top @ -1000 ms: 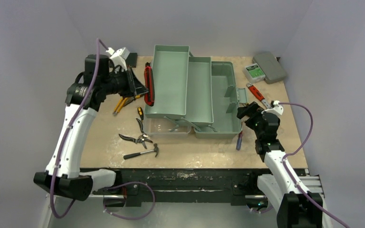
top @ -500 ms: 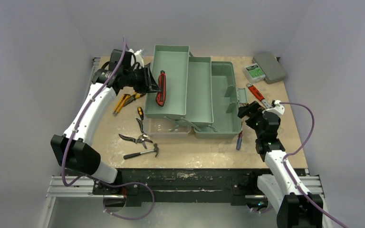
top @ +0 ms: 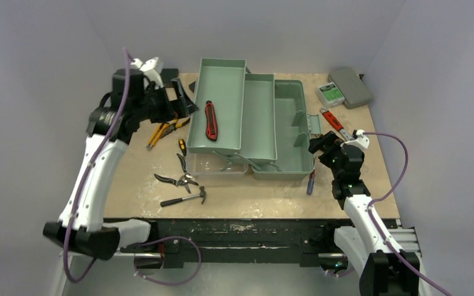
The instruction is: Pack the tool kit
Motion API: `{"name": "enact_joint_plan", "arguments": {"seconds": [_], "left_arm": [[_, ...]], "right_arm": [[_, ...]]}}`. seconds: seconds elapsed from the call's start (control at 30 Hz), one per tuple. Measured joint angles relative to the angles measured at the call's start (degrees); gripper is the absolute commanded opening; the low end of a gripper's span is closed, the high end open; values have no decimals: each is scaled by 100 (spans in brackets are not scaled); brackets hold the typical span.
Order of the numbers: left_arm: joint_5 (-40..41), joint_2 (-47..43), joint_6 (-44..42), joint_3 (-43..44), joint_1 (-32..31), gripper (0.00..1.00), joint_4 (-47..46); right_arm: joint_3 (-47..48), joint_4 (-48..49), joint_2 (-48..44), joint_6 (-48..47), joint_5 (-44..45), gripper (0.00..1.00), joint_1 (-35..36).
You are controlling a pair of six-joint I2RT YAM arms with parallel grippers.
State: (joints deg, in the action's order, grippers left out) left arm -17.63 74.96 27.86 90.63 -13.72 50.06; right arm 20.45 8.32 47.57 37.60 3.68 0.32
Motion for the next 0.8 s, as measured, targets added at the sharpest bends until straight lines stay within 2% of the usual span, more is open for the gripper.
{"name": "enact_joint_plan", "arguments": {"seconds": [0.23,0.33,0.43,0.53,0.8], "left_arm": [[1462,-1939,326,-1126,774,100,87],[2299,-2280,846,-1740,997,96,249],[2968,-2085,1443,-2282,1078,89,610],[3362,-1574,1923,-2702,1097,86,951],[3294,-981,2527,-3515,1108,86,911]], "right_arm": [[0,0,11,31,-15,99,0],[0,0,55,35,-15,99,0],[0,-20,81,37,-13,99,0],[2,-20,79,37,-11,99,0],[2,-17,74,35,-11,99,0]]}}
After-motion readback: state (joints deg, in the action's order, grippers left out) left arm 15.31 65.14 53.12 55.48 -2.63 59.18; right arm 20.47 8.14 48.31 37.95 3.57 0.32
